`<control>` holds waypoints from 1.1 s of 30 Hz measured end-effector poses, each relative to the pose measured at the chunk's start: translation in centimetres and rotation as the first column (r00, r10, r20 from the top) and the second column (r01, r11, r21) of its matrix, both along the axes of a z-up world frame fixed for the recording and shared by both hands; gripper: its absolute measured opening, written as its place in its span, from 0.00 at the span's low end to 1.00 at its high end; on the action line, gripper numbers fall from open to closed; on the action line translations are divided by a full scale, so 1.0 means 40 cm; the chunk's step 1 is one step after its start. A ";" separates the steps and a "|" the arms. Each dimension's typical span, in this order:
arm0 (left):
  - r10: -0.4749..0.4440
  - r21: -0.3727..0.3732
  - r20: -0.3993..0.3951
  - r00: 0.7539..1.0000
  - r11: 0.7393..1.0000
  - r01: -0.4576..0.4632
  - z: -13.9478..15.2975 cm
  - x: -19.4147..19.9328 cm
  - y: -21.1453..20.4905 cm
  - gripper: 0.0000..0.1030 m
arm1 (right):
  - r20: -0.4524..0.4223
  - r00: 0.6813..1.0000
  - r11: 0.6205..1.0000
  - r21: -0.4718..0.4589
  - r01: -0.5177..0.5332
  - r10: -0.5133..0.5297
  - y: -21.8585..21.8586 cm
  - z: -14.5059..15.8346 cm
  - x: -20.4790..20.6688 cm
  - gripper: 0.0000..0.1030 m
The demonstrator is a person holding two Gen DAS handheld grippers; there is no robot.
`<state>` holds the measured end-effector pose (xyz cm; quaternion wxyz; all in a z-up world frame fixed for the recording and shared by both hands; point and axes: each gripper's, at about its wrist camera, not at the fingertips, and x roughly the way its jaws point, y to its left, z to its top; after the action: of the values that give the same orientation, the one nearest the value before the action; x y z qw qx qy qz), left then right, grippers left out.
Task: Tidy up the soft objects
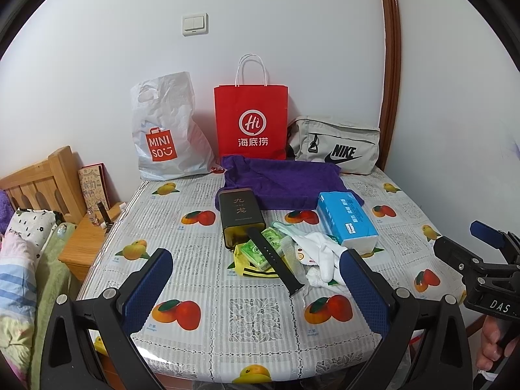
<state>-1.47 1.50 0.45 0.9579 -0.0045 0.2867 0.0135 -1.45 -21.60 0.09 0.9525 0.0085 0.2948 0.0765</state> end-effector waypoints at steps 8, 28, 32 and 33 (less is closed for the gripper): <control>0.001 0.000 0.001 1.000 1.000 -0.001 -0.001 0.000 -0.002 1.00 | 0.000 1.000 1.000 0.000 0.000 0.000 0.000 -0.001 0.000 1.00; -0.003 -0.004 -0.004 1.000 1.000 0.003 -0.004 0.003 0.004 1.00 | -0.030 1.000 1.000 -0.004 -0.007 0.007 0.000 -0.030 0.031 1.00; 0.000 -0.012 -0.043 0.999 1.000 -0.001 -0.026 0.030 0.020 1.00 | -0.035 0.999 1.000 -0.003 -0.015 0.015 -0.002 -0.048 0.045 1.00; -0.001 -0.017 -0.054 0.999 1.000 0.000 -0.034 0.039 0.025 1.00 | -0.041 0.999 1.000 0.001 -0.018 0.018 -0.003 -0.053 0.051 1.00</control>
<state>0.09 2.51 -0.92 0.9497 -0.0121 0.3128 0.0110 0.60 -21.72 -2.03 0.9455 0.0076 0.3144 0.0850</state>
